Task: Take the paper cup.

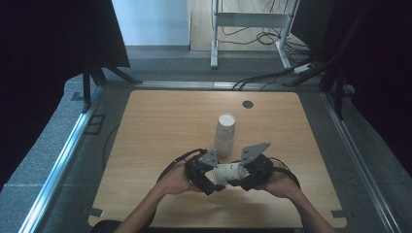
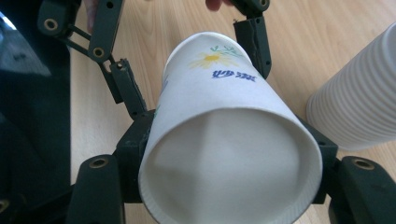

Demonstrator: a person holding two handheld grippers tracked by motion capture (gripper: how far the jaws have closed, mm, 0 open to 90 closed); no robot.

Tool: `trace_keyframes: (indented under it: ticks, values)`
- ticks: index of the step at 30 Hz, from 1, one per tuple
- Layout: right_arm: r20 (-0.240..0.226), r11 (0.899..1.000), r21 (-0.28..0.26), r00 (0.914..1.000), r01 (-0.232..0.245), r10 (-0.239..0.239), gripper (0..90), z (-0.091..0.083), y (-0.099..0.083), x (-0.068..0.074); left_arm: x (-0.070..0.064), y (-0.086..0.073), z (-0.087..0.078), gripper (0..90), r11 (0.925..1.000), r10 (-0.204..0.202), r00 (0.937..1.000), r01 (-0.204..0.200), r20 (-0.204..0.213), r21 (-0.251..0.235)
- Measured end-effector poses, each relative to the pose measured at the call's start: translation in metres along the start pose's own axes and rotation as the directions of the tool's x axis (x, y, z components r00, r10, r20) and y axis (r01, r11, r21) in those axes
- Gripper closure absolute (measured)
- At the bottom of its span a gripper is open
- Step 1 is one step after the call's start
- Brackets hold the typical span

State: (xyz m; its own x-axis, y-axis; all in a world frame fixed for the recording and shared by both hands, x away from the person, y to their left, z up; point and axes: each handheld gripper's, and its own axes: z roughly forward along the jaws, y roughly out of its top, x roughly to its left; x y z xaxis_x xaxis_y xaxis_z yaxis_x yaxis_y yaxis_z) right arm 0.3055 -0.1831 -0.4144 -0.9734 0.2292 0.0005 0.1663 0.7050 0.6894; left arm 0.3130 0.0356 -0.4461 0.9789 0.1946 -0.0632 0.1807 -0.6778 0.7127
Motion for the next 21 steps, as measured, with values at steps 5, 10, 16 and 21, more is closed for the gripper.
trace_keyframes:
  ticks: [5, 10, 16, 21]
  values:
    - [-0.012, 0.996, -0.086, 0.9999, -0.011, 0.01, 36.4, -0.007, -0.006, -0.001, 0.002, -0.005, -0.011, 13.3, 0.9959, -0.013, 0.9998, 0.014, 0.017, -0.089]
    - [-0.025, 0.985, -0.17, 0.9996, -0.016, 0.012, 36.5, -0.011, -0.013, 0.0, 0.002, -0.009, -0.015, 13.3, 0.9865, -0.027, 0.9989, 0.033, 0.039, -0.16]
    - [-0.04, 0.972, -0.232, 0.9991, -0.024, 0.015, 36.6, -0.012, -0.02, 0.001, 0.0, -0.014, -0.017, 13.3, 0.9725, -0.029, 0.9978, 0.042, 0.059, -0.229]
    - [-0.065, 0.96, -0.276, 0.9977, -0.037, 0.02, 36.7, -0.008, -0.028, 0.002, -0.001, -0.019, -0.015, 13.4, 0.9625, -0.03, 0.9972, 0.047, 0.068, -0.267]
